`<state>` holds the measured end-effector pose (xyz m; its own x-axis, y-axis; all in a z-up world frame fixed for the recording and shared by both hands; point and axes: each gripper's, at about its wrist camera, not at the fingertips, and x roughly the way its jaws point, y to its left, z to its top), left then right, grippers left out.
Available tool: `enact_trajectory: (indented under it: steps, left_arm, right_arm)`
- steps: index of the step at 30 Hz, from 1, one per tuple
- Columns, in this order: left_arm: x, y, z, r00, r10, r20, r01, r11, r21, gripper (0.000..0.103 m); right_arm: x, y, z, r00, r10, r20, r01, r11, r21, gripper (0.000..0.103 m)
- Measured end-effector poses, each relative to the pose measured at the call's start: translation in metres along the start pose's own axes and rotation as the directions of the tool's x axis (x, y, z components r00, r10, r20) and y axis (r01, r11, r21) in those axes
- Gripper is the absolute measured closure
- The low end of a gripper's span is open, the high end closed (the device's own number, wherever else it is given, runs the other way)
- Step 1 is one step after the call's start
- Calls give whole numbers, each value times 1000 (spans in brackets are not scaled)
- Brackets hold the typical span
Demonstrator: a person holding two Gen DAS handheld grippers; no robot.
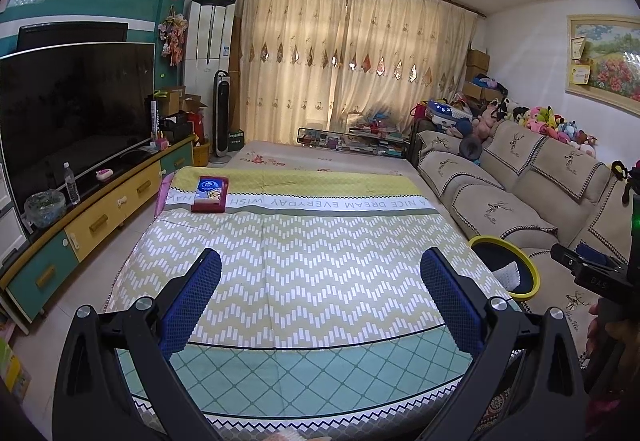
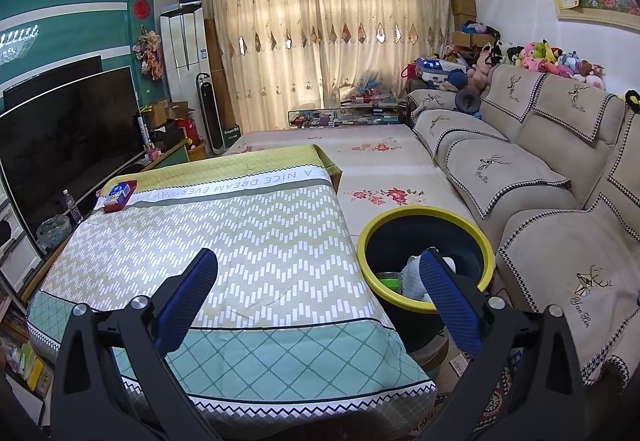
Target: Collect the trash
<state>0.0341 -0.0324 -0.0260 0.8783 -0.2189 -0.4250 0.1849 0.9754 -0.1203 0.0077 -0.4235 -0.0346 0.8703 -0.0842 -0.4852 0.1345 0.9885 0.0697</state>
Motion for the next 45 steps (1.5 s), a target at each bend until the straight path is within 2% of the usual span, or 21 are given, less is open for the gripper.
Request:
enact_trajectory:
  steps: [45]
  left_arm:
    - [10, -5, -4, 1000, -17, -17, 16, 1000, -5, 5]
  right_arm:
    - [5, 3, -3, 1000, 12, -14, -12, 1000, 4, 7]
